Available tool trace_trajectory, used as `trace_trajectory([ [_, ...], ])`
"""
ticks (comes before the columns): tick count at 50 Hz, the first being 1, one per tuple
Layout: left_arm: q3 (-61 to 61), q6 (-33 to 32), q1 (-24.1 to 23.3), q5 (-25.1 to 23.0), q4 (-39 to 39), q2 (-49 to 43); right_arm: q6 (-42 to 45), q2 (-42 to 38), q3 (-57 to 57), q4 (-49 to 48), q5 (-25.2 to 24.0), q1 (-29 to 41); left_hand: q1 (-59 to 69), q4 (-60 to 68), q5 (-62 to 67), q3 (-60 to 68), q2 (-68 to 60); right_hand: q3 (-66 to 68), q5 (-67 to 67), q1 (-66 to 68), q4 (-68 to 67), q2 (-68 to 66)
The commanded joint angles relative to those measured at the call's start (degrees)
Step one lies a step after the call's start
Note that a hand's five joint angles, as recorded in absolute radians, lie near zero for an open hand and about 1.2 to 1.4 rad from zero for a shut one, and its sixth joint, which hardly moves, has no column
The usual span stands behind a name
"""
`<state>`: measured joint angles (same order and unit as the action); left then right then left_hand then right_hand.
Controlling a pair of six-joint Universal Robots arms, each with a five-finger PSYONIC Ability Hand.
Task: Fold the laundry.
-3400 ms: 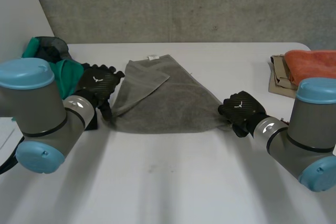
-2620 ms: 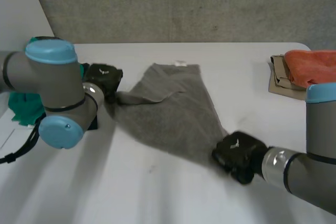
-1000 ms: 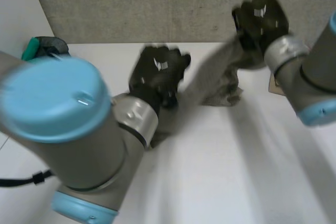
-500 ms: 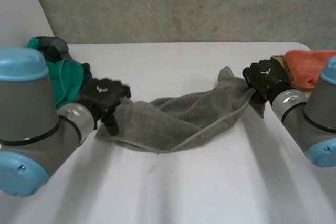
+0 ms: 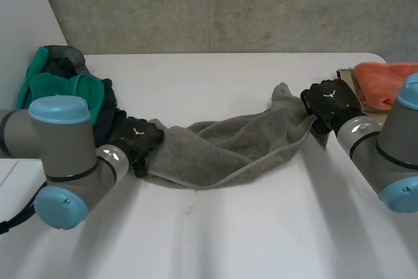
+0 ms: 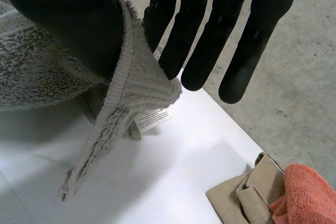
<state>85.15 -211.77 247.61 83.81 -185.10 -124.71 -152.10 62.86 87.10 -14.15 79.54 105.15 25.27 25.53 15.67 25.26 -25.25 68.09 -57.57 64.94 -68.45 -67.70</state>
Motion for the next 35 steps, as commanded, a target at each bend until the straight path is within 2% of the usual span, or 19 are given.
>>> trace_trajectory([
  [1, -1.0, -0.4, -1.3, 0.5, -1.1, -1.9, 0.0, 0.4, -0.1, 0.0, 0.0, -0.4, 13.7, 13.4, 13.3, 13.7, -13.7, 11.9, -12.4, 15.1, -11.5, -12.3],
  [2, -1.2, -0.3, -1.3, 0.4, -1.2, -1.8, 0.0, 0.5, -0.1, 0.0, 0.0, -0.4, 21.4, 21.1, 21.0, 21.4, -21.4, 11.9, -12.4, 15.1, -11.5, -12.3],
  [3, -1.4, -0.2, -1.2, 0.3, -1.7, -1.6, 0.1, 0.7, -0.2, 0.0, 0.0, -0.5, 41.6, 41.3, 41.2, 41.6, -41.6, 11.9, -12.4, 15.1, -11.5, -12.3],
  [4, -1.6, -0.1, -1.2, 0.2, -2.0, -1.5, 0.1, 0.7, -0.3, 0.0, 0.0, -0.5, 52.5, 52.2, 52.1, 52.5, -52.5, 11.9, -12.4, 15.1, -11.5, -12.3],
  [5, -1.8, -0.1, -1.0, 0.2, -2.5, -1.1, 0.2, 0.8, -0.3, 0.0, 0.0, -0.5, 54.7, 54.4, 54.3, 54.7, -54.7, 11.9, -12.4, 15.1, -11.5, -12.3],
  [13, -8.9, -0.8, -0.6, -0.9, -5.4, 3.7, 1.1, -0.1, -6.8, -1.0, 0.1, 0.2, 54.7, 54.5, 54.3, 54.7, -54.7, 11.9, -12.4, 15.1, -11.5, -12.3],
  [17, -21.0, -3.5, -0.2, -1.4, -6.5, 3.6, 0.7, -2.6, -16.8, -3.4, 2.5, 0.1, 54.7, 54.5, 54.3, 54.7, -54.7, 11.9, -12.4, 15.1, -11.5, -12.3],
  [21, -36.4, -6.0, 0.6, -0.4, -7.5, 3.0, -2.0, -4.5, -28.9, -10.7, 10.4, 0.0, 54.7, 54.5, 54.3, 54.7, -54.7, 11.9, -12.4, 15.1, -11.5, -12.3],
  [22, -42.3, -6.0, 0.8, 1.1, -8.2, 3.0, -3.3, -4.9, -33.4, -13.9, 13.9, 0.0, 54.7, 54.5, 54.3, 54.7, -54.7, 11.9, -12.4, 15.1, -11.5, -12.3],
  [26, -52.3, -2.7, 0.9, 5.8, -11.2, 3.7, -6.8, -4.6, -40.7, -18.9, 18.4, 0.2, 54.7, 54.5, 54.3, 54.7, -54.7, 11.9, -12.4, 15.1, -11.5, -12.3],
  [31, -51.8, 2.6, 0.8, 8.7, -12.3, 5.0, -10.9, -3.2, -40.9, -19.2, 15.8, 1.0, 54.7, 54.5, 54.3, 54.7, -54.7, 11.9, -12.4, 15.1, -11.5, -12.3],
  [35, -42.1, 5.0, 1.4, 9.6, -11.7, 6.2, -11.5, -2.8, -34.9, -18.0, 11.3, 0.8, 54.7, 54.5, 54.3, 54.7, -54.7, 11.9, -12.4, 15.1, -11.5, -12.3],
])
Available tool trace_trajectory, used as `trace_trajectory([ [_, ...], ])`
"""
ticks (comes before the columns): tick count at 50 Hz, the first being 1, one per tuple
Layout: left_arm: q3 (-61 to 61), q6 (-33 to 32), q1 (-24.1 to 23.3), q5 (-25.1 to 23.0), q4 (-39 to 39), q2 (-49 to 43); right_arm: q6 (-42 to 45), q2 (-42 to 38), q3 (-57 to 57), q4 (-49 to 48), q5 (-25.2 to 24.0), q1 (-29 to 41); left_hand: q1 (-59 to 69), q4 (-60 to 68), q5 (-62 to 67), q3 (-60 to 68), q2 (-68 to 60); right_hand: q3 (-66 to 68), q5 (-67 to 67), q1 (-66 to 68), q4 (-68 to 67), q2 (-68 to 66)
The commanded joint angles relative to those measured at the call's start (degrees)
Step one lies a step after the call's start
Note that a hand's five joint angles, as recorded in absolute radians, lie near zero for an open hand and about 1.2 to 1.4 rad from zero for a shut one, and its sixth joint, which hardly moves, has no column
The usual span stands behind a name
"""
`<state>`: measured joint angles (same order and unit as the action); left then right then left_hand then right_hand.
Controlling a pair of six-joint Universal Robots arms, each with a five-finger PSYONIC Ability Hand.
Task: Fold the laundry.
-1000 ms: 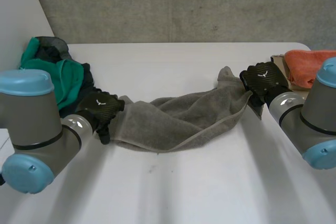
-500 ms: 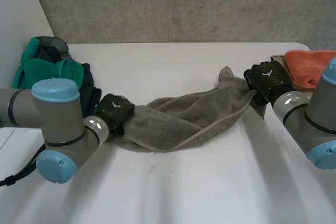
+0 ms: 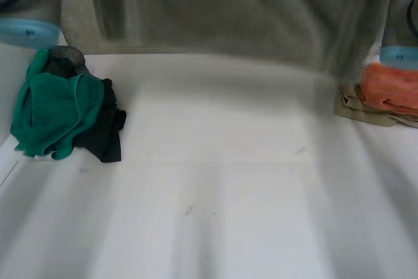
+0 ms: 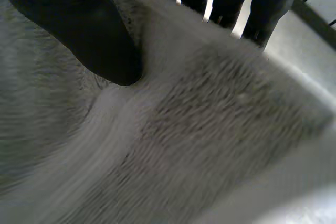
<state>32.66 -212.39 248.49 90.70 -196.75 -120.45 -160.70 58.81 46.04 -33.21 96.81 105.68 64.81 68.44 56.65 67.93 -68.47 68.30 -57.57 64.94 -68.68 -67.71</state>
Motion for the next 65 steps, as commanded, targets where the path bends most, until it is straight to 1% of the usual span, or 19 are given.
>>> trace_trajectory([
  [1, 12.9, 5.8, 0.7, 2.8, -0.1, 2.4, -2.9, 1.2, 7.7, 1.0, -6.9, 0.1, 15.2, 11.6, 13.4, 12.1, -11.5, 11.7, -12.4, 15.1, -11.3, -12.3],
  [6, 28.3, 5.9, 1.2, 1.9, -2.2, 4.5, -2.6, 1.6, 17.0, 1.6, -11.7, -2.3, 15.2, 11.6, 13.4, 12.1, -11.5, 11.7, -12.4, 15.1, -11.3, -12.3],
  [10, 42.3, 5.9, 0.9, -1.4, -4.7, 4.8, -0.6, 1.8, 26.5, 9.7, -18.7, -4.3, 15.2, 11.6, 13.4, 12.1, -11.5, 11.7, -12.4, 15.1, -11.3, -12.3],
  [17, 55.0, 3.8, 1.5, -4.4, -3.7, 4.2, 6.4, 3.1, 35.1, 21.9, -25.7, -8.1, 15.2, 11.6, 13.4, 12.1, -11.5, 11.7, -12.4, 15.1, -11.3, -12.3],
  [20, 58.8, 1.2, 2.1, -4.3, 0.6, 5.2, 11.1, 3.8, 36.7, 28.5, -27.6, -10.0, 15.2, 11.6, 13.4, 12.1, -11.5, 11.7, -12.4, 15.1, -11.3, -12.3],
  [24, 62.3, -2.2, 2.5, -4.6, 10.8, 9.1, 19.0, 5.8, 36.3, 41.0, -28.0, -12.0, 15.2, 11.6, 13.4, 12.1, -11.5, 11.7, -12.4, 15.1, -11.3, -12.3],
  [25, 63.0, -4.1, 2.6, -4.6, 15.9, 11.3, 22.9, 6.7, 35.4, 47.6, -27.7, -12.8, 15.2, 11.6, 13.4, 12.1, -11.5, 11.7, -12.4, 15.1, -11.3, -12.3],
  [28, 63.8, -7.2, 2.6, -3.9, 23.9, 14.3, 27.8, 7.8, 33.7, 56.6, -27.4, -14.0, 15.2, 11.6, 13.4, 12.1, -11.5, 11.7, -12.4, 15.1, -11.3, -12.3],
  [29, 63.8, -9.1, 2.6, -3.2, 29.0, 15.7, 30.5, 8.2, 32.3, 62.2, -27.2, -14.7, 15.2, 11.6, 13.4, 12.1, -11.5, 11.7, -12.4, 15.1, -11.3, -12.3],
  [33, 63.0, -12.0, 2.6, -1.1, 40.7, 17.4, 35.8, 7.6, 29.3, 73.8, -26.9, -16.3, 15.2, 11.6, 13.4, 12.1, -11.5, 11.7, -12.4, 15.1, -11.3, -12.3],
  [36, 61.4, -12.8, 2.4, -0.4, 45.1, 17.3, 37.9, 6.1, 27.7, 78.4, -26.2, -16.4, 15.2, 11.6, 13.4, 12.1, -11.5, 11.7, -12.4, 15.1, -11.3, -12.3],
  [38, 59.1, -12.5, 2.1, -0.1, 45.0, 16.8, 39.1, 4.5, 26.1, 80.2, -24.9, -16.2, 15.2, 11.6, 13.4, 12.1, -11.5, 11.7, -12.4, 15.1, -11.3, -12.3],
  [43, 53.6, -12.4, 1.9, 1.8, 41.9, 11.6, 38.1, 0.8, 22.4, 78.3, -21.6, -14.5, 15.2, 11.6, 13.4, 12.1, -11.5, 11.7, -12.4, 15.1, -11.3, -12.3],
  [47, 47.5, -11.6, 1.4, 3.3, 41.0, 6.5, 35.6, -1.7, 20.4, 72.3, -20.2, -12.9, 15.2, 11.6, 13.4, 12.1, -11.5, 11.7, -12.4, 15.1, -11.3, -12.3],
  [51, 40.2, -10.1, 0.2, 3.6, 38.6, 2.1, 33.4, -3.9, 19.5, 62.8, -19.9, -10.9, 15.2, 11.6, 13.4, 12.1, -11.5, 11.7, -12.4, 15.1, -11.3, -12.3],
  [55, 30.1, -8.3, 0.2, 3.9, 32.7, -0.7, 32.2, -5.1, 15.1, 51.0, -18.7, -9.1, 15.2, 11.6, 13.4, 12.1, -11.5, 11.7, -12.4, 15.1, -11.3, -12.3],
  [58, 21.0, -6.4, 0.5, 3.7, 24.9, -0.4, 30.0, -4.0, 9.1, 40.4, -15.3, -8.0, 15.2, 11.6, 13.4, 12.1, -11.5, 11.7, -12.4, 15.1, -11.3, -12.3],
  [59, 16.9, -4.9, 0.5, 3.4, 20.2, 0.2, 27.7, -2.7, 6.7, 34.8, -13.7, -7.7, 15.2, 11.6, 13.4, 12.1, -11.5, 11.7, -12.4, 15.1, -11.3, -12.3],
  [65, 7.9, 1.1, 1.2, 4.0, 3.1, 1.8, 14.8, 3.1, 3.3, 14.5, -10.6, -7.2, 15.2, 11.6, 13.4, 12.1, -11.5, 11.7, -12.4, 15.1, -11.3, -12.3],
])
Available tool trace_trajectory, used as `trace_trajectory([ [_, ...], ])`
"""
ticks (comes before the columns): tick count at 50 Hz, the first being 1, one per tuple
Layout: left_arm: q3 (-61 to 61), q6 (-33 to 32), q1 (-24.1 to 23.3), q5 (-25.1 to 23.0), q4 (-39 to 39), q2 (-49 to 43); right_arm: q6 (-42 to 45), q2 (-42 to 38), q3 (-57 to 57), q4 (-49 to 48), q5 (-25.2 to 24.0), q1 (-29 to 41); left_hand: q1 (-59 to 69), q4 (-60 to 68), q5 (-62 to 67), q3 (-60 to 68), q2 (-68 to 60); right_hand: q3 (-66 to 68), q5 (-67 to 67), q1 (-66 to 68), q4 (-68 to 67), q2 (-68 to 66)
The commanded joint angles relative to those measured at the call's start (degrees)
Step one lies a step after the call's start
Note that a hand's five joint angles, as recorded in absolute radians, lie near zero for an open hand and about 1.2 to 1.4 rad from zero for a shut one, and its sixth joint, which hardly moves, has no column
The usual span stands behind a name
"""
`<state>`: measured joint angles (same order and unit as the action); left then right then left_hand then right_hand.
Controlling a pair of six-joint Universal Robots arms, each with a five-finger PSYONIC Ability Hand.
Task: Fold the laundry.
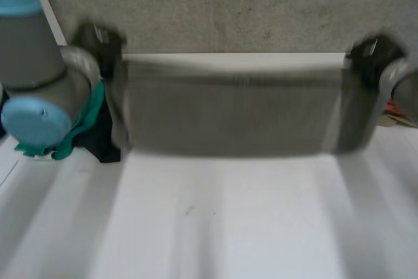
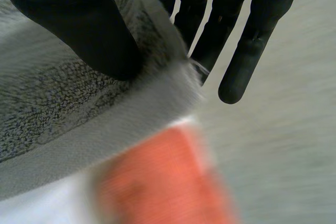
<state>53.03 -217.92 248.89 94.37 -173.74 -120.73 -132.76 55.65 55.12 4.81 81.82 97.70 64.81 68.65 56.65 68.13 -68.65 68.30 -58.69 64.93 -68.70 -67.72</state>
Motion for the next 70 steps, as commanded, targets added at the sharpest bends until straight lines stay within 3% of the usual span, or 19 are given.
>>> trace_trajectory([
  [1, -12.9, 7.3, 0.8, 0.2, -21.6, 2.1, -14.9, 7.0, -5.6, -25.9, 4.7, 0.8, 15.2, 11.3, 13.4, 11.9, -11.4, 11.7, -11.3, 15.1, -11.3, -12.3],
  [4, -14.2, 8.5, 0.7, 0.0, -25.5, 2.1, -19.3, 8.7, -5.3, -30.5, 5.0, 0.8, 15.2, 11.3, 13.4, 11.9, -11.4, 11.7, -11.3, 15.1, -11.3, -12.3],
  [13, -9.4, 10.4, 2.0, 1.1, -21.2, 1.0, -19.2, 7.0, -4.1, -28.6, 4.1, 1.4, 15.2, 11.3, 13.4, 11.9, -11.4, 11.7, -11.3, 15.1, -11.3, -12.3],
  [28, 12.4, 13.0, 0.2, -3.8, -24.2, -4.1, -17.1, 0.4, 8.8, -9.5, -2.6, 1.0, 15.2, 11.3, 13.4, 11.9, -11.4, 11.7, -11.3, 15.1, -11.3, -12.3],
  [36, 26.1, 9.2, -0.4, -5.0, -13.6, -1.3, -4.5, 1.7, 16.4, 4.6, -4.2, -2.0, 15.2, 11.3, 13.4, 11.9, -11.4, 11.7, -11.3, 15.1, -11.3, -12.3],
  [41, 34.7, 1.6, -0.6, -4.8, 0.2, 5.8, 7.9, 6.7, 20.6, 21.3, -5.8, -5.3, 15.2, 11.3, 13.4, 11.9, -11.4, 11.7, -11.3, 15.1, -11.3, -12.3],
  [48, 40.1, -1.8, -0.4, -4.7, 18.6, 15.2, 25.1, 10.8, 21.2, 42.9, -7.1, -10.3, 15.2, 11.3, 13.4, 11.9, -11.4, 11.7, -11.3, 15.1, -11.3, -12.3],
  [50, 39.8, -2.3, -0.2, -5.0, 20.8, 15.4, 26.5, 10.7, 20.6, 44.6, -7.1, -10.7, 15.2, 11.3, 13.4, 11.9, -11.4, 11.7, -11.3, 15.1, -11.3, -12.3],
  [59, 29.1, -3.9, 1.2, -5.0, 18.4, 7.8, 16.6, 3.2, 13.4, 32.0, -6.3, -7.7, 15.2, 11.3, 13.4, 11.9, -11.4, 11.7, -11.3, 15.1, -11.3, -12.3],
  [64, 17.1, -0.7, -0.1, -4.7, 14.5, 0.8, 6.6, -2.0, 9.8, 16.8, -5.5, -5.2, 15.2, 11.3, 13.4, 11.9, -11.4, 11.7, -11.3, 15.1, -11.3, -12.3],
  [70, 4.8, 1.9, -2.4, -3.7, 11.3, -7.1, 1.3, -6.7, 7.3, 2.6, -2.7, -3.1, 15.2, 11.3, 13.4, 11.9, -11.4, 11.7, -11.3, 15.1, -11.3, -12.3],
])
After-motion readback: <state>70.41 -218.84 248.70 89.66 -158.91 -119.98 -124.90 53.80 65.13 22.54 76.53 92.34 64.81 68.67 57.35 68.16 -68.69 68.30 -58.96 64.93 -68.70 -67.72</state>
